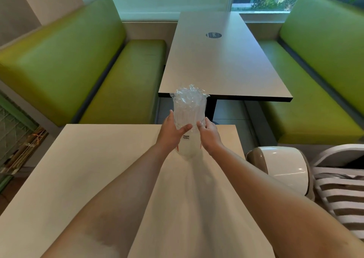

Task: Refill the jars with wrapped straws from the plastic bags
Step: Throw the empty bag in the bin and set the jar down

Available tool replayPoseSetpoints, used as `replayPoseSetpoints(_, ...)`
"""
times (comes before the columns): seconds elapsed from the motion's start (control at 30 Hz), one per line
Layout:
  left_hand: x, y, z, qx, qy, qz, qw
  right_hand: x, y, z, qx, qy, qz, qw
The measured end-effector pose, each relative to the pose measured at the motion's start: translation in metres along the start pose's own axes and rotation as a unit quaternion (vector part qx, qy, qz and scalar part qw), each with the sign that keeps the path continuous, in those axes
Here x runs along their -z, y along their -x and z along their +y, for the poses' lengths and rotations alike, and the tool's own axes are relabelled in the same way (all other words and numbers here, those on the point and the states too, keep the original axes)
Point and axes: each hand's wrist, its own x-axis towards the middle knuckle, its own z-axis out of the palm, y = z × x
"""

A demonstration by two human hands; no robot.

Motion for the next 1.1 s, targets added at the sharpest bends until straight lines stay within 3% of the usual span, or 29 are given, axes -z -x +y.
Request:
replayPoseSetpoints(0.4, 0.009, 0.087, 0.012, 0.054, -0.014, 0.059, 0.997, 0.003, 0.093, -0.016, -0.016, 0.067, 0.015, 0.997)
replayPoseSetpoints(1.1, 0.136, 0.403, -0.061, 0.074, -0.046, 0.067, 0.994, -0.109, 0.414, 0.0, -0.013, 0.107, -0.026, 0.994)
